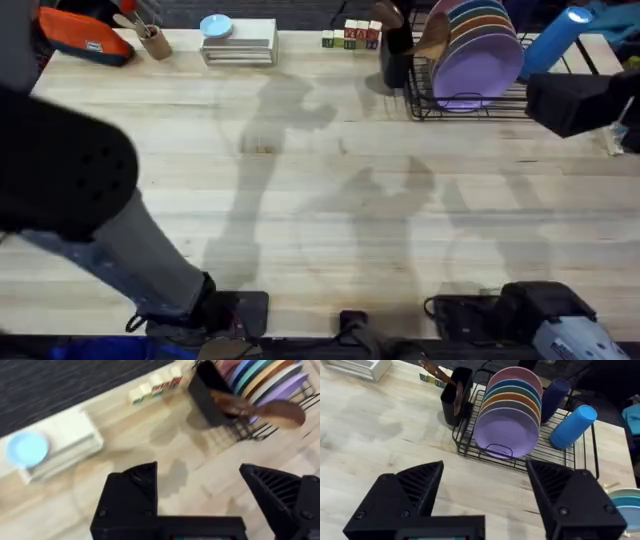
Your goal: Pick up the spoon on the table one by one and put them onto the rack
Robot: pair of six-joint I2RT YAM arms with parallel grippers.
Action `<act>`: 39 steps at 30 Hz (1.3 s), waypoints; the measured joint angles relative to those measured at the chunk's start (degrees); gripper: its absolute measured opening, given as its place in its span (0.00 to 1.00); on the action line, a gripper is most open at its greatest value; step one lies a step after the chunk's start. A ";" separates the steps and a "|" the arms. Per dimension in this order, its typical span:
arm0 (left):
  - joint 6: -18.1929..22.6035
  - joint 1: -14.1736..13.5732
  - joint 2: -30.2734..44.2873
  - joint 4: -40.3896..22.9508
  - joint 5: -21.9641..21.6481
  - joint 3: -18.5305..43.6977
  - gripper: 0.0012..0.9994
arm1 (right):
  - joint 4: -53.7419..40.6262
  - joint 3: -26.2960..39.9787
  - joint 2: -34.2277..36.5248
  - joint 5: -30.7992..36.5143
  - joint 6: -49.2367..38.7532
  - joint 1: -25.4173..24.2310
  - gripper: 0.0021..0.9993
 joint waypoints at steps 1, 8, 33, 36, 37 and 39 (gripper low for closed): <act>0.32 0.41 -0.98 -1.78 -0.79 0.00 1.00 | 0.00 0.00 0.01 0.00 0.00 0.00 0.99; 1.60 1.97 -4.95 -10.85 -5.46 0.00 1.00 | 0.00 0.00 0.00 0.00 0.00 0.00 0.99; 12.63 2.09 -24.93 -7.61 -12.56 -20.09 1.00 | 3.10 0.00 0.00 0.00 0.00 0.00 0.99; 12.76 2.09 -29.38 -3.95 -13.29 -28.01 1.00 | 3.10 0.00 0.00 0.00 0.00 0.00 0.99; 12.72 2.09 -30.91 -2.91 -13.48 -30.65 1.00 | 3.10 0.00 0.01 0.00 0.00 0.00 0.99; 11.71 2.09 -33.78 -0.85 -14.35 -35.37 1.00 | 3.08 0.00 0.00 0.00 0.00 0.00 0.99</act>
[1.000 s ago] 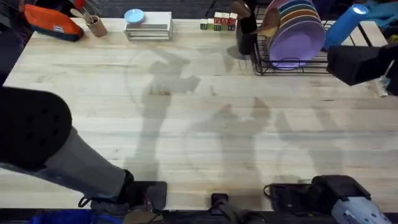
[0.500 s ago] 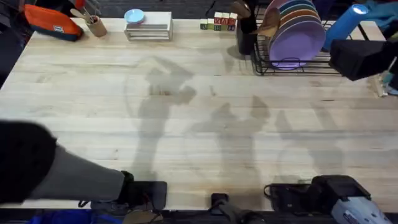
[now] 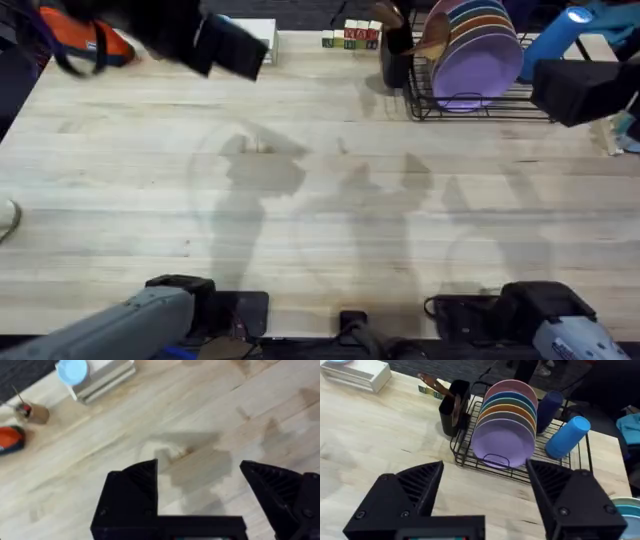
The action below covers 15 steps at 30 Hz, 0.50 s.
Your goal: Pick up the spoon on the table one by one and put them onto the rack
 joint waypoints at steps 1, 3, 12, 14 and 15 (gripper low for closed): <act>-0.90 0.00 -1.40 0.93 -0.94 -2.19 1.00 | 0.00 0.00 0.00 0.00 0.00 0.00 0.99; -3.04 0.00 -3.81 2.40 -3.34 -5.91 1.00 | 0.00 0.00 0.00 0.00 0.00 0.00 0.99; -16.88 0.00 -6.02 3.73 -12.06 -12.98 0.99 | -0.13 0.00 0.00 0.00 0.04 0.00 0.99; -18.08 0.00 -5.30 3.67 -12.34 -12.98 0.99 | -0.17 0.00 0.00 0.00 0.26 0.00 0.99; -18.50 0.00 -4.93 3.67 -12.40 -12.98 0.99 | -0.17 0.00 0.01 0.00 0.32 0.00 0.99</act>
